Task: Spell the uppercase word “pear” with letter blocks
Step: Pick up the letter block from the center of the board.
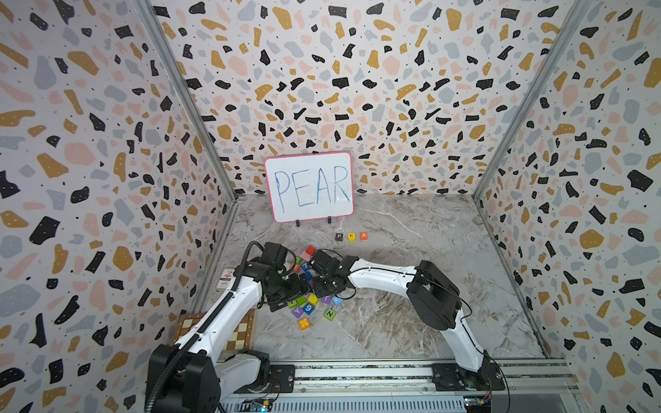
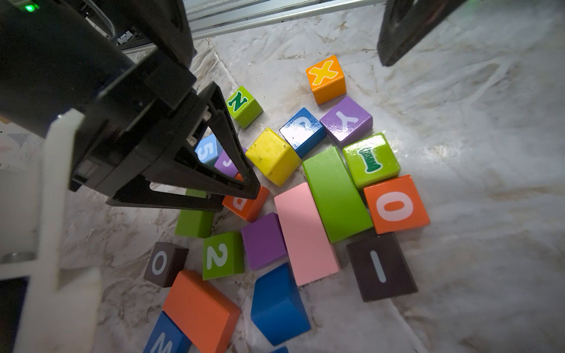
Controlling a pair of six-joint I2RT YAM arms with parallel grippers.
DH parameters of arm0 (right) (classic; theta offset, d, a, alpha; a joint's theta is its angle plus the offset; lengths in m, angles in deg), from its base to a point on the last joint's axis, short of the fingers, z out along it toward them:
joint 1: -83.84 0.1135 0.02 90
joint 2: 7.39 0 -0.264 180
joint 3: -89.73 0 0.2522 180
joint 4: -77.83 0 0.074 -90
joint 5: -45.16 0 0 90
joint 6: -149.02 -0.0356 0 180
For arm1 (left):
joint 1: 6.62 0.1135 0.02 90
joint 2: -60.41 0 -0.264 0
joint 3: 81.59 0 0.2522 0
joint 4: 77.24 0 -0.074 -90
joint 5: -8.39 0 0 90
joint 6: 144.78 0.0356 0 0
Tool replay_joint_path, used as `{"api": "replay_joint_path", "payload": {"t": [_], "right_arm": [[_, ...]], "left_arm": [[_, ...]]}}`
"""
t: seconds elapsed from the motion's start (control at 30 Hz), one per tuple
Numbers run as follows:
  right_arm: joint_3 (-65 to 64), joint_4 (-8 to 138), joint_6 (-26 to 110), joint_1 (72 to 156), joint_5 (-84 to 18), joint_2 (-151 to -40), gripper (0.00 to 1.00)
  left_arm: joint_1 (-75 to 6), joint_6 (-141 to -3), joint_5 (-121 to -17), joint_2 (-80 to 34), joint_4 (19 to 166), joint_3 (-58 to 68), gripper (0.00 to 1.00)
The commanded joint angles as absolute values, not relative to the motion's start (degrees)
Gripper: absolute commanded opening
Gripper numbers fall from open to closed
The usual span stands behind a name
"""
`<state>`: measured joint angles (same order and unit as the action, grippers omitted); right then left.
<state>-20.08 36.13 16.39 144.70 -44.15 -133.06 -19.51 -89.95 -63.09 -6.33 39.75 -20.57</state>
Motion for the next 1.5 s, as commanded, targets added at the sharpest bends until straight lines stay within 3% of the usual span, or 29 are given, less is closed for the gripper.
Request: {"api": "replay_joint_path", "payload": {"t": [0.0,0.43,0.9,1.17,1.47], "right_arm": [[-22.8,31.7,18.3,145.7,-47.1,-134.6,0.46],[-28.1,24.5,22.1,147.1,-55.3,-136.7,0.52],[-28.2,25.6,22.2,146.1,-54.0,-136.2,0.52],[-30.2,26.5,22.2,145.2,-51.2,-138.9,0.48],[-29.4,26.8,22.4,144.9,-51.7,-138.6,0.34]], "left_arm": [[-19.2,-89.9,-63.0,-6.6,39.9,-20.5,0.93],[-18.9,-89.6,-62.6,-6.5,40.0,-20.3,0.95],[-18.8,-89.5,-62.5,-6.6,40.1,-20.4,0.96],[-18.8,-89.5,-62.9,-6.2,39.5,-19.9,0.96],[-18.8,-89.6,-62.9,-6.3,39.7,-20.1,0.96]]}}
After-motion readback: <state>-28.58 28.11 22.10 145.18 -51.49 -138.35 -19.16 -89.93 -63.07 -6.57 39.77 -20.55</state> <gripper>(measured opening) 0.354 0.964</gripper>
